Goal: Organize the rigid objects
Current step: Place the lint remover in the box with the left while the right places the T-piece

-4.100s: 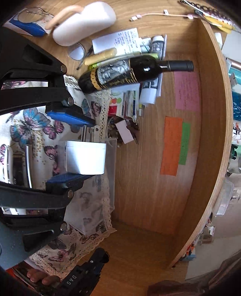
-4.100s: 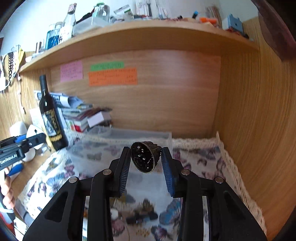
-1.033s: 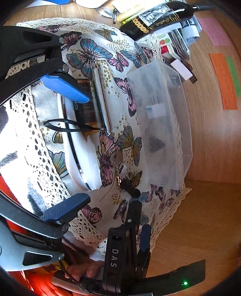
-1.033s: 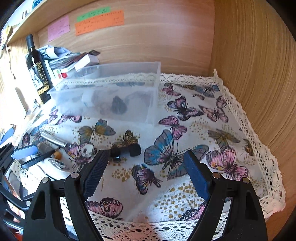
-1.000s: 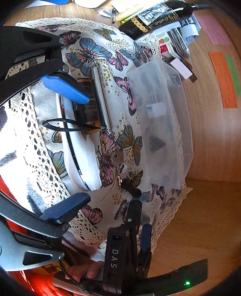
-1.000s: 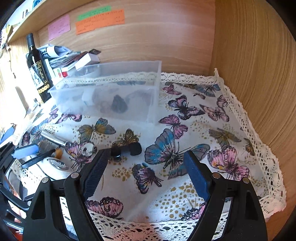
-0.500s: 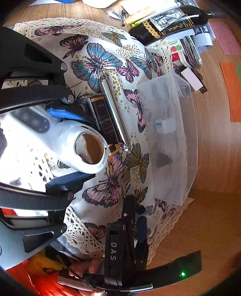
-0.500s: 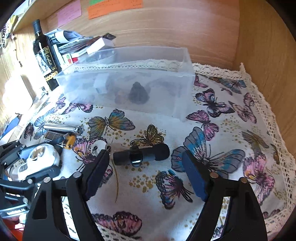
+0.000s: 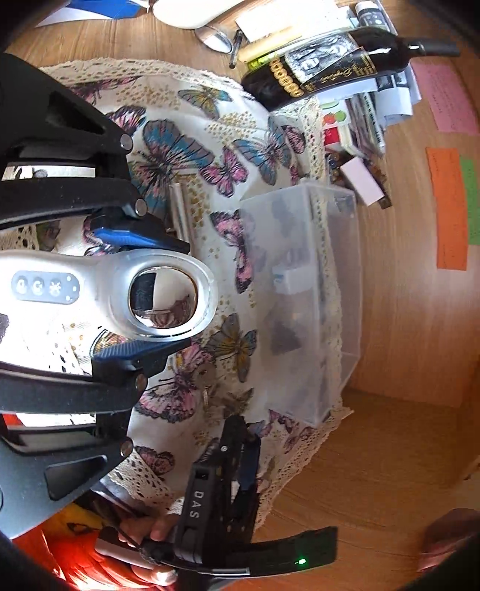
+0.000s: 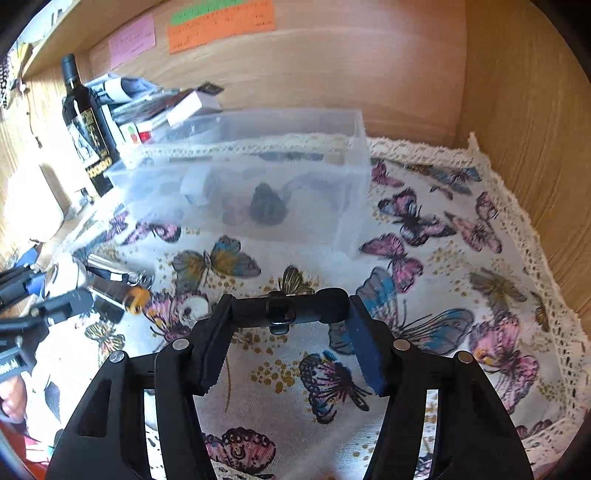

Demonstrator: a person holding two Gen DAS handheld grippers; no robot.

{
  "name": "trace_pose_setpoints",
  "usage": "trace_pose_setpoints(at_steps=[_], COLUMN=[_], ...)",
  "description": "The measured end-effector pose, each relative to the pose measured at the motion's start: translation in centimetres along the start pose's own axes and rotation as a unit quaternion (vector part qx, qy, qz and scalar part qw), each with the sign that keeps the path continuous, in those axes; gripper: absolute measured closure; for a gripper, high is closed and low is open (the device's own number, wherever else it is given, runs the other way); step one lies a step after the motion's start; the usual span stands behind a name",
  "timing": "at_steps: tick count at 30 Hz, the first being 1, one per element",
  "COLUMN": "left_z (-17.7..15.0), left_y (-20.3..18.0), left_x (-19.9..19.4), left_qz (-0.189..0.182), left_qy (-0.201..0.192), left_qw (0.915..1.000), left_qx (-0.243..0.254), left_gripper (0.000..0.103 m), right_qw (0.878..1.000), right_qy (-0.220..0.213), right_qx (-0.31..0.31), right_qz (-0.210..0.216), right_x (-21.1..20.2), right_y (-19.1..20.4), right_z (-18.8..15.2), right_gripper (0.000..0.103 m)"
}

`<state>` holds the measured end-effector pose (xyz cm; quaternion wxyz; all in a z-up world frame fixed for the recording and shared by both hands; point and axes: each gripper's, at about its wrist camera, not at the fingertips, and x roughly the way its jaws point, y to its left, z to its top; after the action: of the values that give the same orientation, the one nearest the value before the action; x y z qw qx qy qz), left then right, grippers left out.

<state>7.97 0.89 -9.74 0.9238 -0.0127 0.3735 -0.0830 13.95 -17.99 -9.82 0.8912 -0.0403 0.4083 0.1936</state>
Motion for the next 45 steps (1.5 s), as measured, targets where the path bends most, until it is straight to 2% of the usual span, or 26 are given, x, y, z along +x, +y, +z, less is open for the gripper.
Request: trace_pose_setpoints(at_steps=[12,17,25,36,39,41,45], left_z=[4.7,5.6,3.8,3.3,3.9,4.1,4.1], left_y=[1.6,2.1,3.5,3.5,4.5,5.0,4.6], left_x=[-3.9,-4.3,-2.3,-0.8,0.9,2.2,4.8], left_qz=[0.010,0.009,0.009,0.026,0.027,0.016,0.001], left_qy=[-0.080,-0.096,-0.063,-0.031,-0.002,0.024,0.066], left_qw=[0.9966,0.9950,0.9968,0.9988,0.9988,0.9985,0.9975], left_qx=[-0.015,-0.025,-0.049,-0.028,-0.041,-0.046,-0.024], left_gripper=[0.061,0.061,0.062,0.061,0.050,0.050,0.048], right_qw=[0.998,0.996,0.997,0.997,0.997,0.997,0.998], right_qy=[-0.068,-0.086,-0.082,-0.073,-0.072,-0.071,-0.067], right_qx=[0.001,0.000,-0.006,0.003,0.006,0.007,0.010], right_qz=[-0.006,-0.002,0.006,0.017,0.018,0.017,0.016], right_x=[-3.1,-3.7,-3.3,-2.7,-2.7,-2.6,-2.3], right_y=[-0.1,0.2,0.7,0.3,0.0,-0.1,-0.4], right_z=[2.6,3.4,3.3,3.2,3.1,3.0,2.9], right_gripper=[0.047,0.047,0.046,0.046,0.046,0.046,0.046])
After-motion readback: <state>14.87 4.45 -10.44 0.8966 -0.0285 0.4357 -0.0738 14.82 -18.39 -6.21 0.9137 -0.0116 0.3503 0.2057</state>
